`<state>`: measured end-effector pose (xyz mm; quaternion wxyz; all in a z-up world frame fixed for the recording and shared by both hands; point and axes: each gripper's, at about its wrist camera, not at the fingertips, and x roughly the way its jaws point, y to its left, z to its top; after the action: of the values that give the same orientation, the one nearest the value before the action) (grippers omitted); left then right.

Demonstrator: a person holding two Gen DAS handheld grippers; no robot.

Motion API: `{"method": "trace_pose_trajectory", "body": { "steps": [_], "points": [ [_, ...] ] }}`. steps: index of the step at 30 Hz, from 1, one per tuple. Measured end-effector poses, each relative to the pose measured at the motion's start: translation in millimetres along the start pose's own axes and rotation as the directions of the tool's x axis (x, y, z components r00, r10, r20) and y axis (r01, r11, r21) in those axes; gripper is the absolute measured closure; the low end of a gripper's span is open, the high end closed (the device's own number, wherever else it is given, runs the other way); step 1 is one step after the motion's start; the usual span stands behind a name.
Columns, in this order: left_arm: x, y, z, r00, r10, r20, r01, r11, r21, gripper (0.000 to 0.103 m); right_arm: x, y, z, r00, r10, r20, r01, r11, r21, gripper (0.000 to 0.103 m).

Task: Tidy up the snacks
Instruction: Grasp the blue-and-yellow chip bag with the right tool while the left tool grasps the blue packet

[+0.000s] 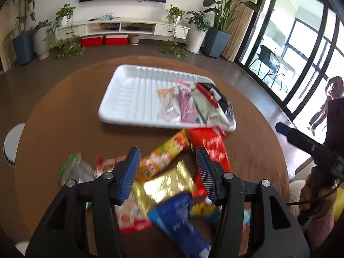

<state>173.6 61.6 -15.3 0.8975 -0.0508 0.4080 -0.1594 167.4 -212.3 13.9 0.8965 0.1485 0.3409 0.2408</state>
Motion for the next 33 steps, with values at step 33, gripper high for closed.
{"method": "trace_pose_trajectory", "body": {
  "steps": [33],
  "points": [
    [5,-9,-103,0.989,0.018,-0.148,-0.024,0.999,-0.037,0.051,61,73,-95,0.948,-0.158,-0.276,0.08,0.958,-0.276,0.045]
  ]
}}
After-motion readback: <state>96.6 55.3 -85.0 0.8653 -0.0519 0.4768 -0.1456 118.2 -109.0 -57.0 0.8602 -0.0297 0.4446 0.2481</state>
